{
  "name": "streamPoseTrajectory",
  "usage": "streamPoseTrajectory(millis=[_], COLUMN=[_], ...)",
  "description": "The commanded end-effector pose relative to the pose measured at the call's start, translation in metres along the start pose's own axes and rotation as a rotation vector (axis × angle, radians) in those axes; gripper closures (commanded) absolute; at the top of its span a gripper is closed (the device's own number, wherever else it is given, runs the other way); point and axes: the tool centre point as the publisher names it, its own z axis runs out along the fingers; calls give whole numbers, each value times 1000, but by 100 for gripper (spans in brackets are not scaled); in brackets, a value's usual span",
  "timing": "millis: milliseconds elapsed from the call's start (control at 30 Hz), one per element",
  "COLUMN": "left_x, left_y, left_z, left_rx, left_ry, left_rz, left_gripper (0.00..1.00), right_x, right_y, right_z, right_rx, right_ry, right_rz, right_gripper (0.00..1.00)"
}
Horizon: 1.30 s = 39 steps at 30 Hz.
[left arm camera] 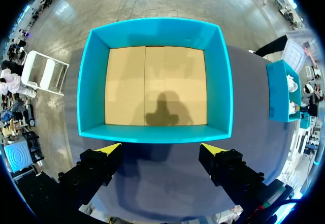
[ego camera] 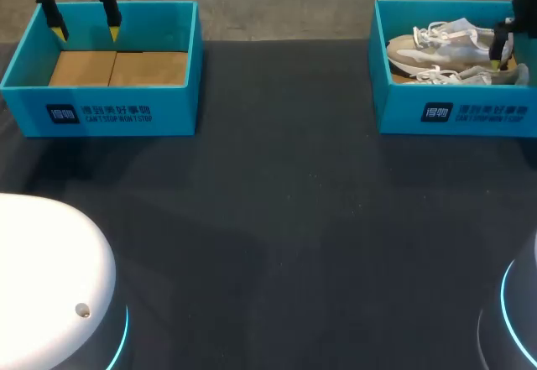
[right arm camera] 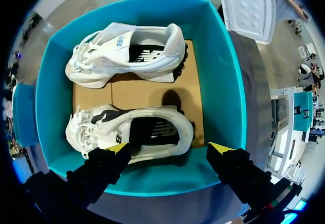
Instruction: Take the shoe out of the shoebox, open the shoe tongue, remove and reinsert the insole, then place the shoe into the shoebox
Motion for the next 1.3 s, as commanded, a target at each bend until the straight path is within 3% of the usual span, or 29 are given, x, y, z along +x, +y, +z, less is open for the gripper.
streamPoseTrajectory(millis=[33, 600, 967, 1300], left_x=[0, 0, 0, 0], left_y=[0, 0, 0, 0], left_z=[0, 0, 0, 0], left_rx=[0, 0, 0, 0], left_ry=[-1, -1, -1, -1], left_rz=[0, 0, 0, 0], left_gripper=[0, 0, 0, 0], right_x=[-2, -7, -12, -11], right_y=[2, 7, 11, 13], right_z=[10, 37, 50, 63], right_rx=[-1, 29, 53, 82], right_ry=[10, 25, 30, 28], right_rz=[1, 3, 7, 4], right_gripper=[2, 23, 27, 40])
